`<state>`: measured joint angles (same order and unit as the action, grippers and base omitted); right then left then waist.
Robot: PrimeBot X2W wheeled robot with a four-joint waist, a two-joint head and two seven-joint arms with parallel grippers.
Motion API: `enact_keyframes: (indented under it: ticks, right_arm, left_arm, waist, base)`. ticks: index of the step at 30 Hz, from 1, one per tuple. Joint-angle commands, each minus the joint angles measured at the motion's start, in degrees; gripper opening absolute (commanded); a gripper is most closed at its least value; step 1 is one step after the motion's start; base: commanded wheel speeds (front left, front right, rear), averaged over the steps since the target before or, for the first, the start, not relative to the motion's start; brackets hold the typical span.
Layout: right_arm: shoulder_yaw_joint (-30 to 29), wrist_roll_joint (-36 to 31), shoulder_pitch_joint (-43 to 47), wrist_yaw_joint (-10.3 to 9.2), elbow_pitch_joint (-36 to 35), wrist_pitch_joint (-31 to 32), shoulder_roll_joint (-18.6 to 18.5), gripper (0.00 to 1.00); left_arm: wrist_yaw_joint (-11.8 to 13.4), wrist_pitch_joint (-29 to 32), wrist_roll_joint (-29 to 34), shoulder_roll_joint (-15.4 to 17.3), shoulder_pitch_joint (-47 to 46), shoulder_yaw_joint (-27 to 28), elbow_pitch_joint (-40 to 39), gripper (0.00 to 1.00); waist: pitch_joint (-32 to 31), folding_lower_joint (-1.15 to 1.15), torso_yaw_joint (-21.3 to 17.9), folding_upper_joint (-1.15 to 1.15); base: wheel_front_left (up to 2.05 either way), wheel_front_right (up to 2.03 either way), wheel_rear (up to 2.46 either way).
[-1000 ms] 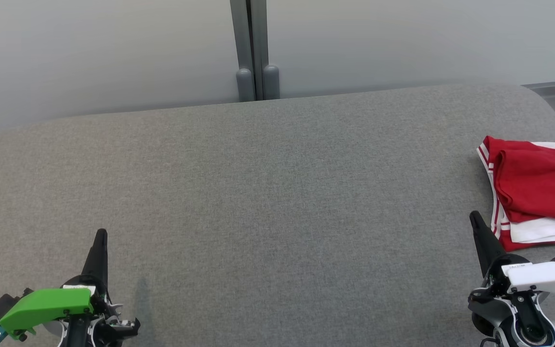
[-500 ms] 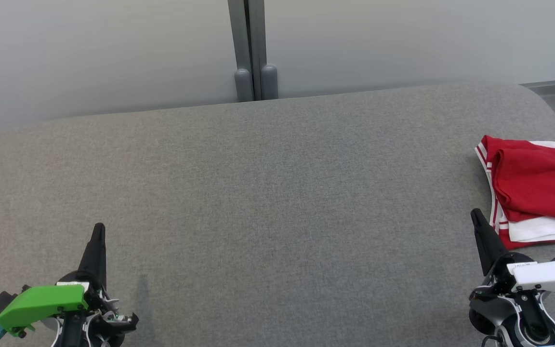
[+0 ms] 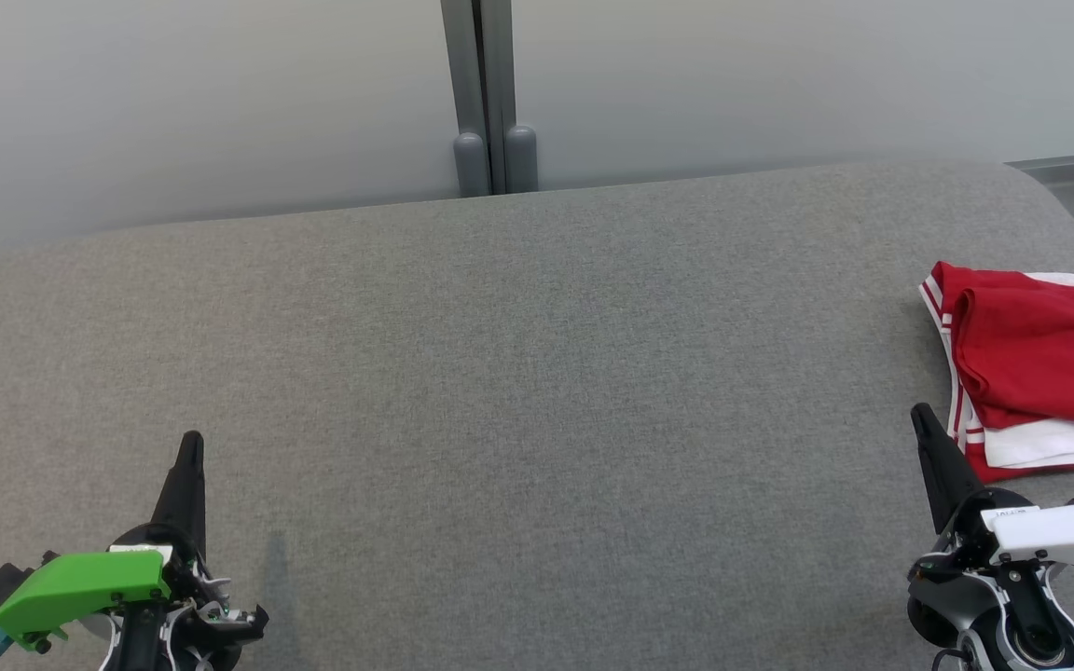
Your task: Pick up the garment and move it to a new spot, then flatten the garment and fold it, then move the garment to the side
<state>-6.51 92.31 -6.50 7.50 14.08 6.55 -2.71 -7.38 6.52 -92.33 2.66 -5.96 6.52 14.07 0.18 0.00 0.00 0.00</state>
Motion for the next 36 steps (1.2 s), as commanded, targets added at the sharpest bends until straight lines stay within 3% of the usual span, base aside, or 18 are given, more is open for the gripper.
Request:
enact_keyframes:
  ticks: [1,36]
  right_arm:
    - [-0.13,0.19,0.58,-0.02,-0.25,0.18,-0.32,0.0]
    - [-0.12,0.2,0.58,-0.02,-0.24,0.18,-0.32,0.0]
  left_arm:
    - [-0.28,0.23,-0.18,0.4,-0.58,0.13,-0.1,0.0]
    - [-0.29,0.23,-0.18,0.4,-0.58,0.12,-0.1,0.0]
  waist:
    - [0.0,0.0,0.0,0.0]
    - [0.0,0.0,0.0,0.0]
  base:
    - [0.0,0.0,0.0]
    - [0.0,0.0,0.0]
